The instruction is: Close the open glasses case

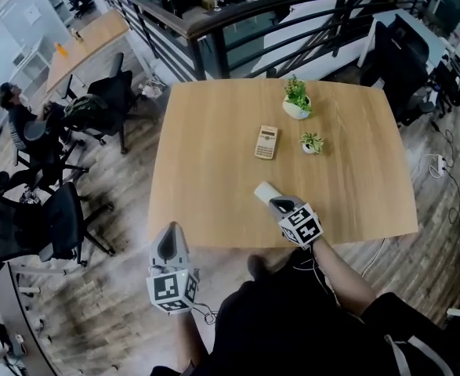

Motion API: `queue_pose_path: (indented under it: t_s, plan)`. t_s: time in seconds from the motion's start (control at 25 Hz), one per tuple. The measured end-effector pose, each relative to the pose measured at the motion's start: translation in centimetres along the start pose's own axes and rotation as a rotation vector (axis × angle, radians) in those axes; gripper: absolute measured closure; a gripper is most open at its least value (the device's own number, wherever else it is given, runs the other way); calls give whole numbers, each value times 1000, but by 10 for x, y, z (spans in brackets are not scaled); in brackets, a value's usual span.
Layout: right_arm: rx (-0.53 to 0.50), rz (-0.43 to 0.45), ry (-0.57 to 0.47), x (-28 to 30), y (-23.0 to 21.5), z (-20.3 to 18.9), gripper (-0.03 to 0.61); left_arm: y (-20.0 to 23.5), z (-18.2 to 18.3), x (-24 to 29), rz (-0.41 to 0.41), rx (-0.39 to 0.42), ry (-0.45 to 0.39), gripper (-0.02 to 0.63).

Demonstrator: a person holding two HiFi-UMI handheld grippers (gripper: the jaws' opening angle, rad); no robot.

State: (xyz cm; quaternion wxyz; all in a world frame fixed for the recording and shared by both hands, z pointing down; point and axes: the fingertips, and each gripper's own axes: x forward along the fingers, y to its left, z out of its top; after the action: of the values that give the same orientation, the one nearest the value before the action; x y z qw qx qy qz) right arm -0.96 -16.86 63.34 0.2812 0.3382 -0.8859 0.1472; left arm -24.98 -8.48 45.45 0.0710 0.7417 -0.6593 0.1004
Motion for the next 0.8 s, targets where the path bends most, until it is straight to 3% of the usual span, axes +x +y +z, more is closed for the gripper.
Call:
queue_pose_path:
  t_s: [0.16, 0.44, 0.64, 0.8]
  plan:
    - [16, -112, -219, -62, -20, 46, 565, -3, 2, 8, -7, 10, -1, 614]
    - [62, -350, -503, -198, -67, 105, 565, -1, 13, 17, 6, 37, -15, 614]
    - [-16, -435, -578, -242, -68, 127, 565, -6, 29, 22, 12, 80, -53, 614]
    - [7, -444, -605, -254, -66, 128, 565, -14, 44, 21, 6, 109, -103, 614]
